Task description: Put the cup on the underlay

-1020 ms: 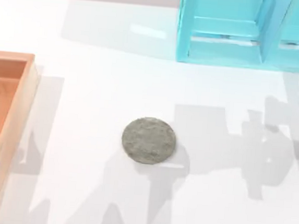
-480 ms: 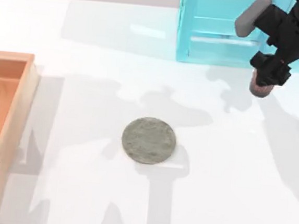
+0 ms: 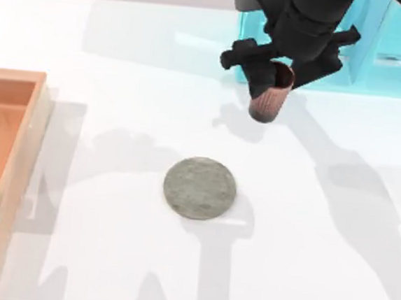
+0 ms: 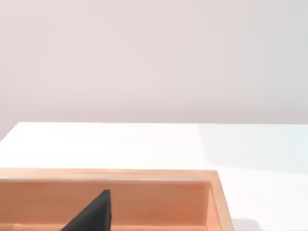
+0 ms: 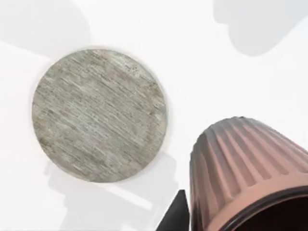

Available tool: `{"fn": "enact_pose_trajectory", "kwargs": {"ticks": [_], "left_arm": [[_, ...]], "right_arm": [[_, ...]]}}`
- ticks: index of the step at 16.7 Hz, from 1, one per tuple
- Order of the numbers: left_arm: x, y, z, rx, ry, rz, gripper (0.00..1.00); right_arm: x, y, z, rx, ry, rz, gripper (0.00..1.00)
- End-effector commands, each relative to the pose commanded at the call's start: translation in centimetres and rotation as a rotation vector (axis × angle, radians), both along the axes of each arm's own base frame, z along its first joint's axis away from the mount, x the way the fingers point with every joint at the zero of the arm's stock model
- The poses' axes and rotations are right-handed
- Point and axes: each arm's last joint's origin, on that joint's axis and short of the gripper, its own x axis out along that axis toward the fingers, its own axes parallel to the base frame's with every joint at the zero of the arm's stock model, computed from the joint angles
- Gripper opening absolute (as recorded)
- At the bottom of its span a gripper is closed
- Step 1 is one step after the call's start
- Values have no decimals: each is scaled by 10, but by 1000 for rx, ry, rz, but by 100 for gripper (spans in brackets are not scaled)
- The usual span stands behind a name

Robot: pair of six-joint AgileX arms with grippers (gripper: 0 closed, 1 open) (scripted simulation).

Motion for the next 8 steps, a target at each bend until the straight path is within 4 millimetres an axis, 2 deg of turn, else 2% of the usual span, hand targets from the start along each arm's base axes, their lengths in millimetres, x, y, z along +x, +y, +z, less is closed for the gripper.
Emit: {"fn": "enact_pose_trajectory", "kwargs": {"ticks": [4,8], "left_arm": [[0,0,0,0,0,0,100],[0,0,0,0,0,0,100]], "right_arm": [[-11,38,-11,-1,62,-200,0],[-20,64,-29,-29,108,-346,0]]}}
